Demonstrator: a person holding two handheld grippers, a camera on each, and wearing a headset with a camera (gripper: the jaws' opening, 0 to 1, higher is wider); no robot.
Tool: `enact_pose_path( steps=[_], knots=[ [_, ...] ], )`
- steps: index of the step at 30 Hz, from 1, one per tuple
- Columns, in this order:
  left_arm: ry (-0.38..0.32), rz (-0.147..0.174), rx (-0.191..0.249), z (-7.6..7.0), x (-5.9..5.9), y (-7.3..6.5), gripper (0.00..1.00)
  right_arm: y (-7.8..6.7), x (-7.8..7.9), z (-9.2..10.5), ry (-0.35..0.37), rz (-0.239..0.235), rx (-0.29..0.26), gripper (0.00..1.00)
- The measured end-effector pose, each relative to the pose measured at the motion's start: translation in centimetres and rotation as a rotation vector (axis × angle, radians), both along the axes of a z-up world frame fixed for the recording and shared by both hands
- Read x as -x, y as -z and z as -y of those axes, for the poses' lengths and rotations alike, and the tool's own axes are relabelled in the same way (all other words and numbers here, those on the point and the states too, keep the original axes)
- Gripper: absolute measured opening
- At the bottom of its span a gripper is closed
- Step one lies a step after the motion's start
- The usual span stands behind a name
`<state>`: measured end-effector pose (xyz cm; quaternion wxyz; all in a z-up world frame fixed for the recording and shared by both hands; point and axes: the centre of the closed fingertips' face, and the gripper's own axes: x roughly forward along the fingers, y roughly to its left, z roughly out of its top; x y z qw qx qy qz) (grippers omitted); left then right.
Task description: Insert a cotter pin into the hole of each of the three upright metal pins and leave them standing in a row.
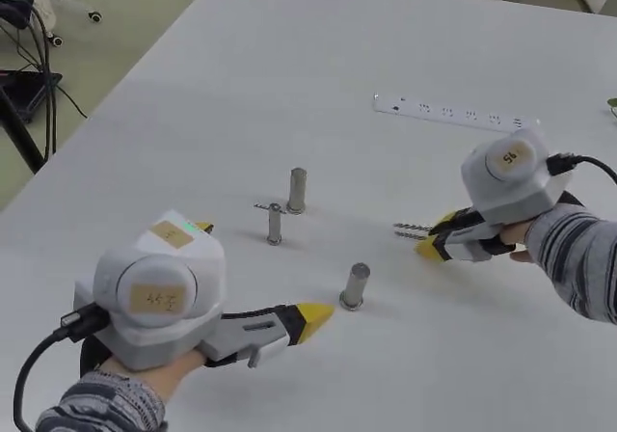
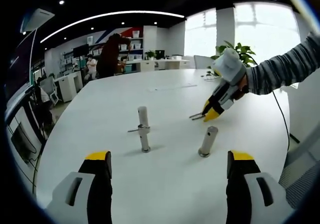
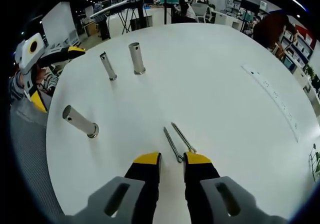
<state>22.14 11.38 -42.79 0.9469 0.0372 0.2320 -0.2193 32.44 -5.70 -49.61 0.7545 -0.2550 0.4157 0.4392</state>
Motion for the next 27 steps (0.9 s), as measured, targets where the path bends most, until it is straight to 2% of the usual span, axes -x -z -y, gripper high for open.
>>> enact_pose_path(
  steps=[1,6,10,17,27],
  knots=[
    [0.003,-0.002,0.001,0.1,0.0,0.0,0.94,-0.2,-0.1,-0.2,-0.005,0.007,-0.014,0.12],
    [0.007,-0.003,-0.001,0.1,0.1,0.1,0.94,-0.3,-0.2,0.0,-0.033,0.012,0.007,0.07],
    [0.013,-0.008,-0.001,0.2,0.2,0.1,0.93,-0.3,0.0,-0.1,-0.068,0.02,0.03,0.0],
    [0.022,-0.009,-0.002,0.3,0.3,0.1,0.91,-0.3,0.0,-0.1,-0.09,0.021,0.047,0.0],
    [0.061,-0.021,0.004,1.2,0.7,0.3,0.86,-1.1,0.5,0.3,-0.147,0.061,0.075,0.0]
  ],
)
